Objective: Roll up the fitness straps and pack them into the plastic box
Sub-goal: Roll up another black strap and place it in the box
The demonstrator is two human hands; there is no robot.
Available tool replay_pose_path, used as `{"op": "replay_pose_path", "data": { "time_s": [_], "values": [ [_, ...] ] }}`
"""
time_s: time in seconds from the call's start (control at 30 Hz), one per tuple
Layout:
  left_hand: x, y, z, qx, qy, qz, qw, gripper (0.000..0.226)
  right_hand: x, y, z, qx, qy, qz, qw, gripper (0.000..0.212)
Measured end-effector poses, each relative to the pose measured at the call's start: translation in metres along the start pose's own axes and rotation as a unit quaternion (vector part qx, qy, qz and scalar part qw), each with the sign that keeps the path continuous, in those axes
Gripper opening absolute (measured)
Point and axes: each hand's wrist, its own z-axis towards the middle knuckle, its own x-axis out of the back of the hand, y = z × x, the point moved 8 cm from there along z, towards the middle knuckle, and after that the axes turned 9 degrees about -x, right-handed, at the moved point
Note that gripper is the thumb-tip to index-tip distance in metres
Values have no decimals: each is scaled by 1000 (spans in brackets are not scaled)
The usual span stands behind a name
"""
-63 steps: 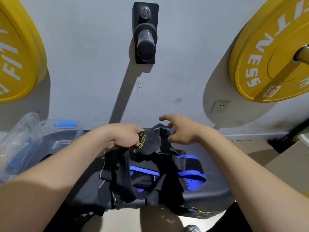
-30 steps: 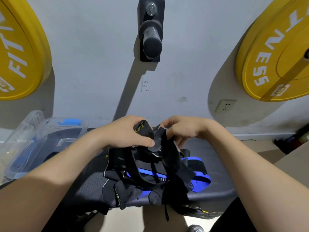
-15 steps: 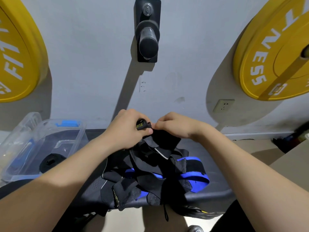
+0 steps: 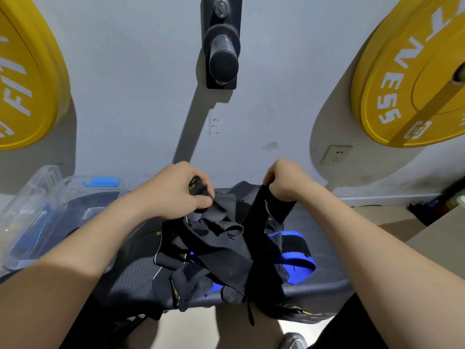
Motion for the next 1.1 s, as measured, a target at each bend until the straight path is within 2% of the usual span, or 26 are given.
{"op": "replay_pose_path", "data": {
  "time_s": [0.07, 0.13, 0.2, 0.27, 0.33, 0.4, 0.5, 0.53, 0.6, 0.67, 0.73, 0.83, 0.9, 1.03, 1.1],
  "values": [
    [-9, -13, -9, 42, -90, 26, 995, 24, -7, 12, 2, -22, -22, -75, 997, 32],
    [-18, -24, -19, 81, -161, 39, 983, 35, -15, 17, -1, -30, -39, -136, 989, 15],
    [-26, -33, -31, 107, -243, 73, 961, 36, -20, 14, -7, -29, -33, -201, 979, 12],
    [-34, -40, -46, 127, -328, 111, 930, 29, -27, -6, -16, 20, -1, -245, 969, 29],
    [-37, -47, -57, 144, -380, 160, 900, 24, -47, -42, -31, 118, -15, -211, 970, 29],
    [-37, -52, -59, 147, -377, 191, 894, 20, -77, -76, -55, 207, -72, -169, 961, 30],
    [-27, -52, -54, 147, -299, 170, 927, 13, -131, -101, -82, 277, -112, -188, 936, 17],
    [-22, -54, -53, 147, -275, 163, 936, 17, -149, -101, -85, 278, -112, -209, 931, 22],
    [-14, -58, -51, 144, -232, 163, 948, 24, -177, -93, -86, 252, -110, -272, 922, 59],
    [-7, -65, -51, 137, -201, 176, 954, 16, -187, -87, -83, 236, -93, -304, 918, 90],
    [-4, -70, -55, 126, -191, 190, 955, 6, -188, -84, -77, 230, -95, -310, 918, 101],
    [-5, -77, -66, 112, -215, 177, 954, 19, -185, -87, -71, 250, -86, -300, 916, 80],
    [-8, -81, -74, 109, -233, 170, 951, 22, -181, -93, -73, 289, -56, -315, 902, 73],
    [-17, -81, -90, 108, -273, 151, 944, 23, -194, -112, -109, 436, -41, -345, 830, 78],
    [-20, -79, -96, 110, -296, 137, 939, 25, -206, -112, -123, 450, -37, -367, 813, 76]
  ]
}}
